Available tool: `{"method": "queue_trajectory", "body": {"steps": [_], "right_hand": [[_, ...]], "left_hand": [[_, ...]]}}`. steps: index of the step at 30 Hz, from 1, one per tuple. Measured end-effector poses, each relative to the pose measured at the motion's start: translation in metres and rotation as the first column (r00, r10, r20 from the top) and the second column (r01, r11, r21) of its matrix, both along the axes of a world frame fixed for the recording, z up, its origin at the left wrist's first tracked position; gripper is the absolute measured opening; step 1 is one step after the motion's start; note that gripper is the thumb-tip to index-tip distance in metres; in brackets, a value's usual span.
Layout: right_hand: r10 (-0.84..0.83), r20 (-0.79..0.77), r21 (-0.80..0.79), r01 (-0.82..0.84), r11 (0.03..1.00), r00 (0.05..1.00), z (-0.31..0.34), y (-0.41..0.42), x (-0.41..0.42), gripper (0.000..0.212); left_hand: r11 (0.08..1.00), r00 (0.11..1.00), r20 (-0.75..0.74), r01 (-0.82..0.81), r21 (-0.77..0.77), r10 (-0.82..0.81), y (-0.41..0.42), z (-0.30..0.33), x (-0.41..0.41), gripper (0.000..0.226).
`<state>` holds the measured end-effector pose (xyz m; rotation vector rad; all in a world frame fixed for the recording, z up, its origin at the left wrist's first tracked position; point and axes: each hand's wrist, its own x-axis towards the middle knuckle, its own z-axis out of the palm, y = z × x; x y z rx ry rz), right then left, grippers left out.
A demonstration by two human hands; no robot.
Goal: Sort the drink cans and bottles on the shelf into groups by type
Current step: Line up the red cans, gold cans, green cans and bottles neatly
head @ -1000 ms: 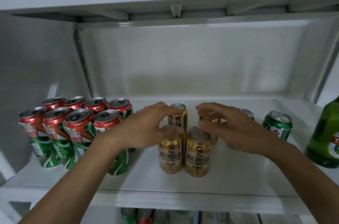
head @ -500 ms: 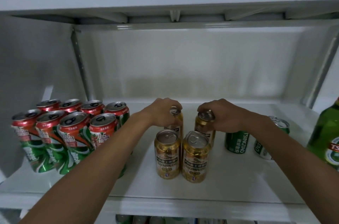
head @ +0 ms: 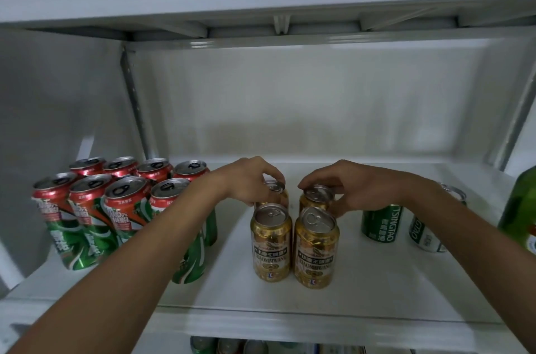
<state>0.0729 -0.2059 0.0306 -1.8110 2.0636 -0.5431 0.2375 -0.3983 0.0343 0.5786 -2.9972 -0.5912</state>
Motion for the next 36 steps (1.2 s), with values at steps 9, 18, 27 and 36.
{"method": "queue_trajectory", "body": {"steps": [9,18,27,36], "right_hand": [[0.002,0.228,-0.195,0.044,0.980,0.974,-0.032,0.015,-0.001,0.036],[-0.212,0.750,-0.181,0.502,0.846,0.627,-0.071,0.006,0.025,0.057],[-0.055,0.976,-0.122,0.740,0.662,0.210,-0.113,-0.016,0.081,0.053],[-0.038,0.977,-0.139,0.756,0.640,0.211,-0.115,-0.031,0.085,0.058]], "left_hand": [[0.975,0.997,-0.067,0.039,0.217,-0.025,0.007,-0.009,0.011,0.046],[0.894,0.924,-0.333,-0.020,0.447,0.187,0.029,-0.048,0.018,0.056],[0.244,0.719,-0.365,0.272,0.931,0.592,0.060,-0.094,0.027,0.042],[0.190,0.642,-0.331,0.280,0.941,0.692,0.053,-0.097,0.030,0.044]]}}
